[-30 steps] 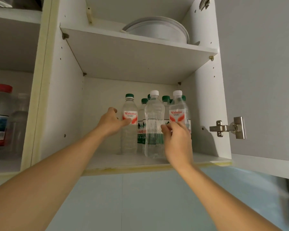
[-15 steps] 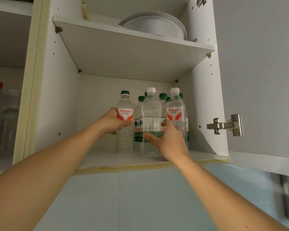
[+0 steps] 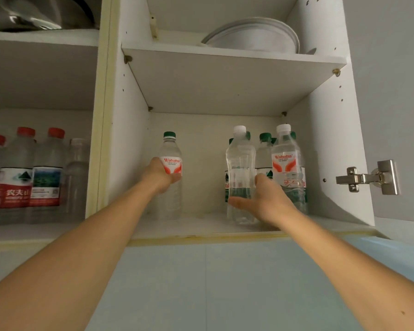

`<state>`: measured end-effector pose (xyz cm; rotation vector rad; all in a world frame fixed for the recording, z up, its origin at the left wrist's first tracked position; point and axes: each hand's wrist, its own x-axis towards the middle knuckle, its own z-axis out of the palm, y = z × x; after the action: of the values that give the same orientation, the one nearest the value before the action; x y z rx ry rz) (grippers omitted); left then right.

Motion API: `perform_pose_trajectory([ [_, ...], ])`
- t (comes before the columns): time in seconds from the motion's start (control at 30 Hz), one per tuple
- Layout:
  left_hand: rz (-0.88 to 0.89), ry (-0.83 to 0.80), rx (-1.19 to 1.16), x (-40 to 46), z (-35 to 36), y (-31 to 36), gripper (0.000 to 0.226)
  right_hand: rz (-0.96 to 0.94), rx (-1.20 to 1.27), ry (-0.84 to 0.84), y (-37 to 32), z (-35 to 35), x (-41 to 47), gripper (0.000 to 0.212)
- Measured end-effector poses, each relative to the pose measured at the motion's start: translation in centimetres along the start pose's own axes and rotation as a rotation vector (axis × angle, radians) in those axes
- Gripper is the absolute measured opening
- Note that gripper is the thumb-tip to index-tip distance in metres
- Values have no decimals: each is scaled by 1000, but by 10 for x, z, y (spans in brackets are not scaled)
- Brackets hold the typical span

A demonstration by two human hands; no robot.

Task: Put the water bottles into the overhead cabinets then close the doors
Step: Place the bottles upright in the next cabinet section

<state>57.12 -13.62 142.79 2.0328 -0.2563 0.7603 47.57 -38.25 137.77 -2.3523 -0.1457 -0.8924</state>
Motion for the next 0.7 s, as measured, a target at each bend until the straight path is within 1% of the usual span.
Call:
perform_pose_trajectory([
  [0.07, -13, 52, 18, -1, 2, -1, 54, 1, -40, -66, -12, 1, 5, 72],
  [0.17, -22, 71, 41, 2, 5, -2, 55, 14, -29, -170, -27, 4, 14, 79],
  [0.3, 3, 83, 37, 4, 6, -7, 52, -13, 28, -282, -38, 21, 33, 67],
  [0.4, 19, 72, 8, 8, 5, -13, 51, 11, 52, -322, -45, 40, 51, 64],
  [0.57, 27, 65, -19, 16, 7, -21, 52, 115, 40, -387, -57, 67, 87, 78],
  [0.7, 40, 52, -12, 22, 8, -27, 49, 131, 48, -457, -59, 85, 110, 79],
])
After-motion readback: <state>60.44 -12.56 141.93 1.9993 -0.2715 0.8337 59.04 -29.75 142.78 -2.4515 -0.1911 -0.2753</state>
